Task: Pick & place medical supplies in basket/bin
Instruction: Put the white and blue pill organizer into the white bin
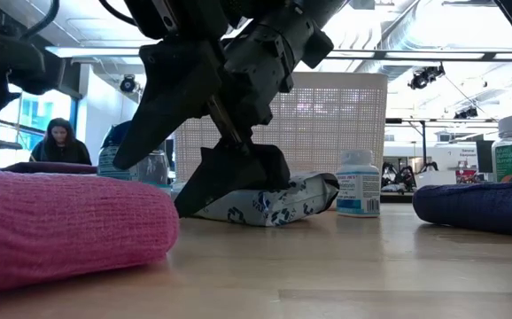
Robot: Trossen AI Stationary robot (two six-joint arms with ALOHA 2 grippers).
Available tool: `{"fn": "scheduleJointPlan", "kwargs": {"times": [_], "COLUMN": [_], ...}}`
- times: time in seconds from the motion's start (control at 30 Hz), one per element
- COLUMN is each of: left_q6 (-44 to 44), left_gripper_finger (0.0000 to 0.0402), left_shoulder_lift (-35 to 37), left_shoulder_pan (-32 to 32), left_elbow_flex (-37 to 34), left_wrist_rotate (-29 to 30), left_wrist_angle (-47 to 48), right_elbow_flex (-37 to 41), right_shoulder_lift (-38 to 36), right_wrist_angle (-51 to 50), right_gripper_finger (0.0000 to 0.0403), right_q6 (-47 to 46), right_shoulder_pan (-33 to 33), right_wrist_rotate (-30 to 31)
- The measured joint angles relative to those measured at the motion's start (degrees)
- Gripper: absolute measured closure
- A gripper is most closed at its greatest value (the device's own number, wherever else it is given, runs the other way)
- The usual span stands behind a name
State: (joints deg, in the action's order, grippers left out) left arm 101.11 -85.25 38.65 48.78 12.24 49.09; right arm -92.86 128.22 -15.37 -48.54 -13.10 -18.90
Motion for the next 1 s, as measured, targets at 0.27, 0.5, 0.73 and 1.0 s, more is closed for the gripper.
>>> {"fn": "scheduleJointPlan", "kwargs": {"times": [0.27, 0.5, 0.73, 1.0], "left_q6": [0.0, -0.3, -0.3, 0.8], "left_gripper_finger": [0.0241, 0.0241, 0.0241, 0.0241], "left_shoulder_lift": [0.0, -0.1, -0.3, -2.2], "left_shoulder_pan": [0.0, 0.0, 0.0, 0.0], "left_elbow_flex": [-0.7, -0.9, -1.1, -1.0], "left_wrist_rotate": [-0.8, -1.2, -1.3, -2.1], "left_wrist_angle": [-0.7, -0.8, -1.0, -2.2], "right_elbow_flex": [0.0, 0.0, 0.0, 0.0], "right_shoulder_lift": [0.0, 0.0, 0.0, 0.0], "right_wrist_angle": [-0.1, 3.1, 7.4, 7.5], "right_gripper_finger": [0.0144, 0.0144, 0.0143, 0.0144], "right_q6": [-0.1, -1.6, -2.7, -3.7], "right_shoulder_pan": [0.0, 0.9, 1.9, 1.8], "right_wrist_rotate": [-1.0, -1.7, -0.5, 2.6]}}
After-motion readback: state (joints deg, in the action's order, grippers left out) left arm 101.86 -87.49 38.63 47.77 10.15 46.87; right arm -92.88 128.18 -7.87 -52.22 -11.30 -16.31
